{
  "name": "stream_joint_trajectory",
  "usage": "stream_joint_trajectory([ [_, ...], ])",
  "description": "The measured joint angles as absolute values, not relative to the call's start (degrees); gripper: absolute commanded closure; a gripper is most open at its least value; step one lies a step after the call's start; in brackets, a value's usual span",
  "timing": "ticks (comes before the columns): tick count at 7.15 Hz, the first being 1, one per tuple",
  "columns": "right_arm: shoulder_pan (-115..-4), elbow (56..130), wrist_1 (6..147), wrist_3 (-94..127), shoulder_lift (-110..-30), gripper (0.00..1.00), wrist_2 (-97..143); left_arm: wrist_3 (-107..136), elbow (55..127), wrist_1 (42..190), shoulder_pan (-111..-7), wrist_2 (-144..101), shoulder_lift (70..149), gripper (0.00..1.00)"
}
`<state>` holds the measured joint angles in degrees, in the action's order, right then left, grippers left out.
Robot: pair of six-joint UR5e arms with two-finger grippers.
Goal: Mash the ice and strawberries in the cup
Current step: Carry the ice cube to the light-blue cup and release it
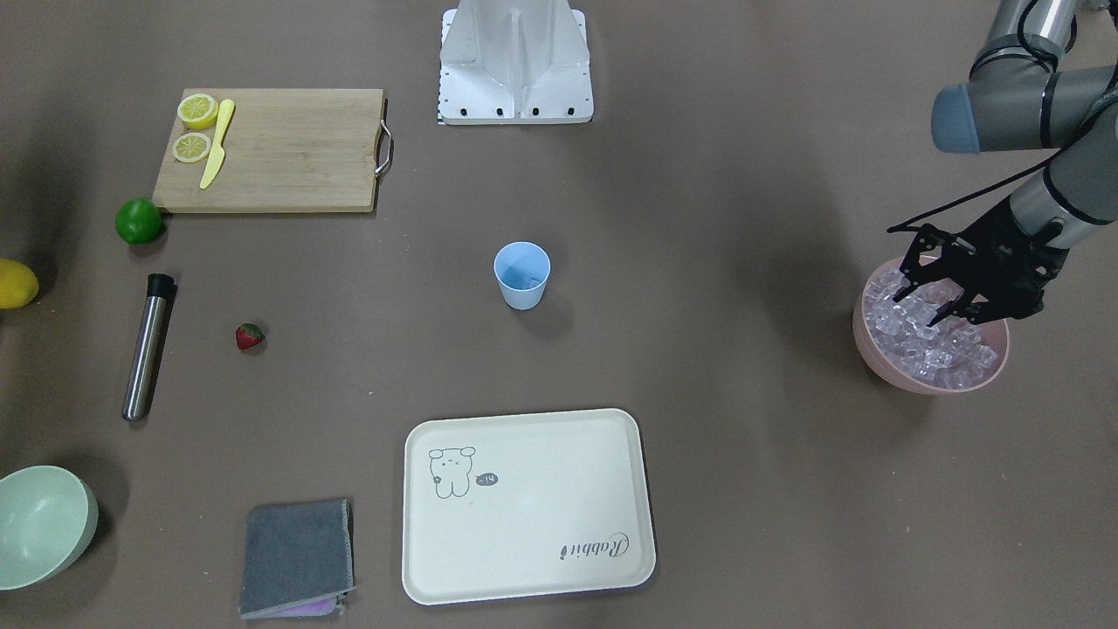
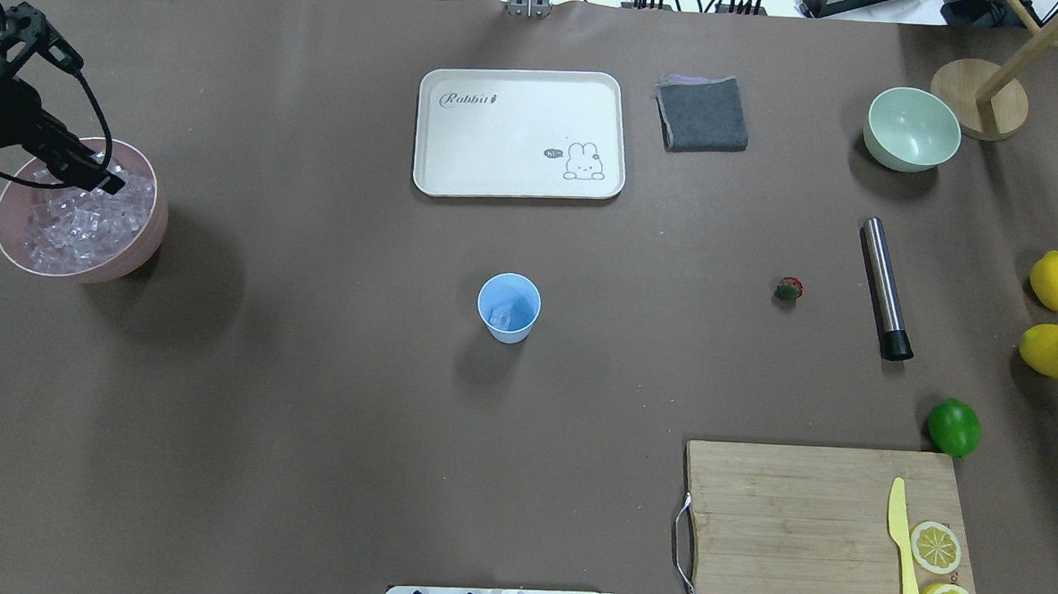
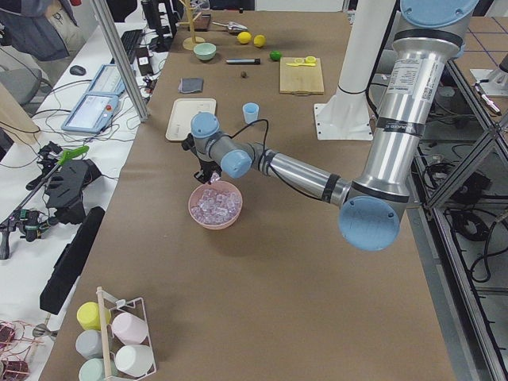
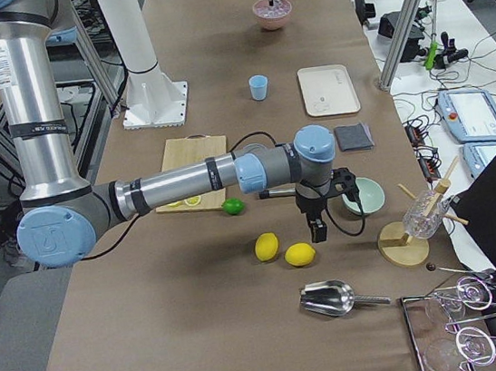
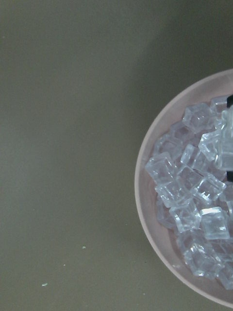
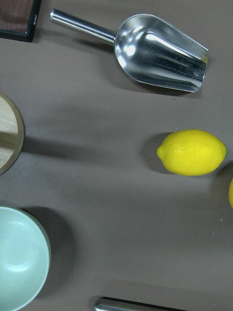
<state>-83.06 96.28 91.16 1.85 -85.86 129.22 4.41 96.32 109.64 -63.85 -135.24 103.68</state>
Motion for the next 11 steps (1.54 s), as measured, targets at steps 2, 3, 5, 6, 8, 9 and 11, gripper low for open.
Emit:
stream_joint_trajectory([
  [2, -83.1, 96.1, 91.2, 1.8, -86.0, 0.0, 129.2, 15.4, 96.9, 111.7, -62.9, -138.1, 108.5, 1.0],
  [3, -83.1, 96.1, 91.3, 1.8, -86.0, 0.0, 129.2, 20.8, 97.6, 113.5, -61.1, -138.6, 110.1, 1.0],
  [5, -83.1, 96.0, 91.2, 1.8, -86.2, 0.0, 129.3, 32.5, 99.0, 116.9, -55.4, -136.0, 113.5, 1.0],
  [6, -83.1, 96.0, 91.2, 1.8, -86.3, 0.0, 129.3, 37.7, 99.9, 118.0, -51.9, -132.7, 114.9, 1.0],
  [8, -83.1, 95.9, 91.1, 1.8, -86.4, 0.0, 129.2, 46.3, 101.1, 118.8, -44.2, -123.8, 118.1, 1.0],
  [9, -83.1, 95.9, 91.0, 1.8, -86.4, 0.0, 129.3, 49.1, 101.1, 118.9, -40.4, -118.9, 119.7, 1.0],
  [11, -83.1, 95.9, 91.0, 1.8, -86.4, 0.0, 129.2, 52.4, 100.5, 119.0, -34.1, -110.3, 122.1, 1.0],
])
